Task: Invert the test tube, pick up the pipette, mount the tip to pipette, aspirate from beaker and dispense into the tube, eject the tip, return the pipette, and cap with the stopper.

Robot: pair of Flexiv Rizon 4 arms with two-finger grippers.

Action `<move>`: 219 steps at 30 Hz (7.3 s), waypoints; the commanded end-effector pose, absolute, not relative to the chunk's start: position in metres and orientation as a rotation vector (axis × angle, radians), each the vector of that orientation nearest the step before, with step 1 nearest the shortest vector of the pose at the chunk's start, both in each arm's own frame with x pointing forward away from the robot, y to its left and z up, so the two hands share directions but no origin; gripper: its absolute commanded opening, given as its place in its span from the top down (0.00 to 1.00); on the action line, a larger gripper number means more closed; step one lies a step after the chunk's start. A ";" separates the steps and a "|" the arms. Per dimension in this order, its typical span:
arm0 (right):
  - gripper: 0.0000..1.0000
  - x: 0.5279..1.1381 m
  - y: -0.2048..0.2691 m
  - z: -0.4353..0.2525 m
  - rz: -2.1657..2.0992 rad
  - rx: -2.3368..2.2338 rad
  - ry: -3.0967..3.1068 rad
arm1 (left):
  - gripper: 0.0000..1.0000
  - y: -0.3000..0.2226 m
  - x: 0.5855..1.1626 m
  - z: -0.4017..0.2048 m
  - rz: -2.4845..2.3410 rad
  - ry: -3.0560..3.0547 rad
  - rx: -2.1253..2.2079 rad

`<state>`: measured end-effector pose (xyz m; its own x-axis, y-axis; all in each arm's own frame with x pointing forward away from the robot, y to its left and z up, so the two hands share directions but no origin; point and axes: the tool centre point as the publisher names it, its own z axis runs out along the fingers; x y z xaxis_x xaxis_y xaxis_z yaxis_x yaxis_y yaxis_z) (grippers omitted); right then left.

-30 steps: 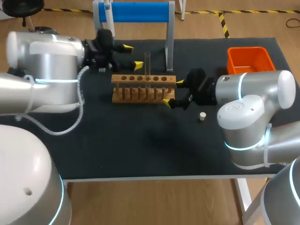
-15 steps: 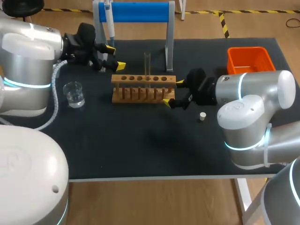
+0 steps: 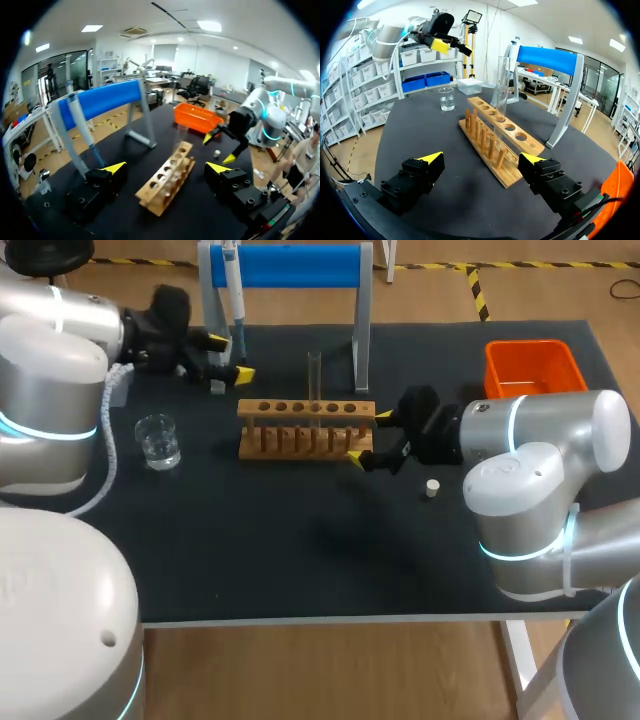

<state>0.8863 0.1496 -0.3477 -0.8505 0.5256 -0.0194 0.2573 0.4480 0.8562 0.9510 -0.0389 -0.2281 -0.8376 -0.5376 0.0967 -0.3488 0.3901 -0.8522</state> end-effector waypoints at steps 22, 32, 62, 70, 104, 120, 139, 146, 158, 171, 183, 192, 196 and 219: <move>0.00 0.886 0.149 -0.348 1.358 0.674 2.420 | 0.00 0.184 0.923 -0.262 -0.901 1.988 -1.474; 0.00 0.886 0.149 -0.348 1.358 0.674 2.420 | 0.00 0.205 0.926 -0.265 -0.837 1.911 -1.522; 0.00 0.886 0.149 -0.348 1.358 0.674 2.420 | 0.00 0.217 1.007 -0.305 -0.821 1.865 -1.577; 0.00 0.886 0.149 -0.348 1.358 0.674 2.420 | 0.00 0.225 1.025 -0.316 -0.837 1.833 -1.561; 0.00 0.886 0.149 -0.348 1.358 0.674 2.420 | 0.53 0.241 1.092 -0.339 -0.810 1.873 -1.578; 0.00 0.886 0.149 -0.348 1.358 0.674 2.420 | 0.52 0.242 1.106 -0.345 -0.803 1.894 -1.581; 0.00 0.886 0.149 -0.348 1.358 0.674 2.420 | 0.53 0.246 1.119 -0.353 -0.790 1.905 -1.595; 0.00 0.886 0.149 -0.348 1.358 0.674 2.420 | 0.58 0.247 1.123 -0.356 -0.784 1.909 -1.599; 0.00 0.886 0.149 -0.348 1.358 0.674 2.420 | 0.59 0.248 1.131 -0.361 -0.776 1.917 -1.602; 0.00 0.886 0.149 -0.348 1.358 0.674 2.420 | 0.60 0.249 1.136 -0.362 -0.775 1.915 -1.604; 0.00 0.886 0.149 -0.348 1.358 0.674 2.420 | 0.60 0.248 1.139 -0.367 -0.769 1.929 -1.608; 0.00 0.886 0.149 -0.348 1.358 0.674 2.420 | 0.60 0.247 1.140 -0.369 -0.766 1.936 -1.608; 0.00 0.886 0.149 -0.348 1.358 0.674 2.420 | 0.60 0.247 1.141 -0.369 -0.768 1.933 -1.607; 0.00 0.886 0.149 -0.348 1.358 0.674 2.420 | 0.62 0.249 1.142 -0.369 -0.771 1.923 -1.607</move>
